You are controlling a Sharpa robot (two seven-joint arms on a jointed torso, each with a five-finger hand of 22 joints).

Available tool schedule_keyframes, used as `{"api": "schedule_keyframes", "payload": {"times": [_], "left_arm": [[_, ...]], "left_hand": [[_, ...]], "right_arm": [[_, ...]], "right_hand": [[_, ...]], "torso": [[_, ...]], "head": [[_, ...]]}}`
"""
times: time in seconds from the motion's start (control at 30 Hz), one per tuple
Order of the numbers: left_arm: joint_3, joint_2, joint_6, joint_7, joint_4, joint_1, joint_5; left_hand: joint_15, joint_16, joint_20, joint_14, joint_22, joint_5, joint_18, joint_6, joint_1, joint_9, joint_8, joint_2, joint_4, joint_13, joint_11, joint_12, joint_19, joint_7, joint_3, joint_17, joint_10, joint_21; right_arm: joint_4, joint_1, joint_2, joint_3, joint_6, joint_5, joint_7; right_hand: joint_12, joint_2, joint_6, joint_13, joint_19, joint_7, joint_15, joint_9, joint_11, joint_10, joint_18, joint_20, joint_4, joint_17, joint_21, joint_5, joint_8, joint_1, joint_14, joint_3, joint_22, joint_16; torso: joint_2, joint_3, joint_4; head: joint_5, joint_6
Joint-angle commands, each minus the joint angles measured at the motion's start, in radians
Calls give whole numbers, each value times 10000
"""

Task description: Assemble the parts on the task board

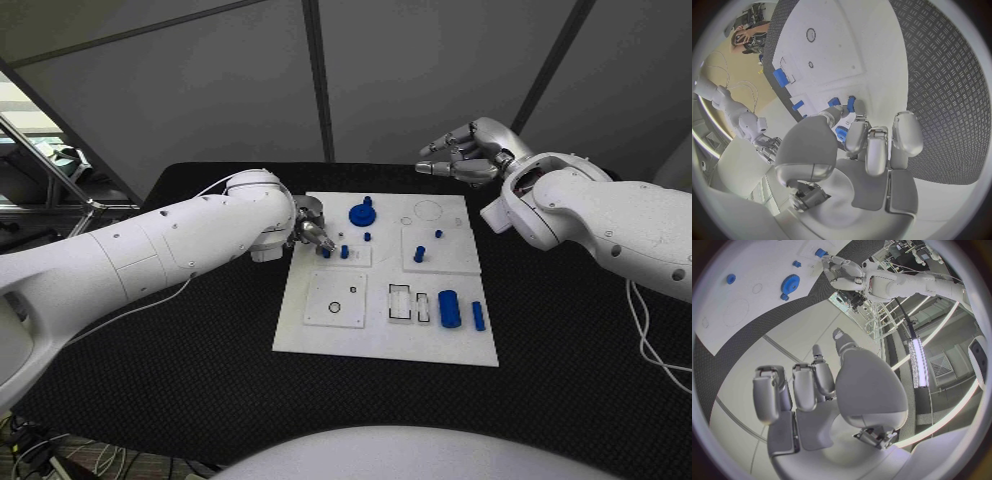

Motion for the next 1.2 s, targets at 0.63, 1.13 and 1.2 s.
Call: {"api": "schedule_keyframes", "payload": {"times": [0.63,1.13,1.2], "left_arm": [[-69,-37,516,-448,-268,-74,-187],[-69,-83,-89,-575,-324,-76,-188],[-69,-86,-131,-552,-331,-76,-188]], "left_hand": [[-17,19,17,1042,-54,-2257,129,-117,-333,-196,-238,-31,-1182,447,-51,-453,-131,-88,1155,2589,-206,-220],[-85,14,-59,1041,-31,-5122,118,301,-1102,-496,-341,-627,1087,491,-104,-353,-44,-158,-532,2584,-186,-323],[-86,20,-69,1043,-21,-5106,117,333,-1045,-510,-345,-709,1402,497,-97,-339,-30,-148,-792,2591,-184,-329]], "right_arm": [[-30,19,24,6,156,27,40],[-62,18,34,5,220,27,29],[-68,17,37,5,221,27,25]], "right_hand": [[0,58,66,-12,613,-1,-79,13,-43,-5,117,-65,-49,-15,-75,46,-41,0,439,-32,1920,-41],[-10,61,63,-25,605,1,-77,14,-39,-14,121,-64,-19,-29,-86,41,-42,-88,436,-79,1906,-53],[-11,67,63,-27,601,1,-77,14,-39,-16,122,-64,-10,-28,-91,41,-42,-105,436,-85,1900,-53]], "torso": [[2,-5,18],[3,-3,10],[-2,-6,13]], "head": [[-2,6],[28,-4],[17,-3]]}}
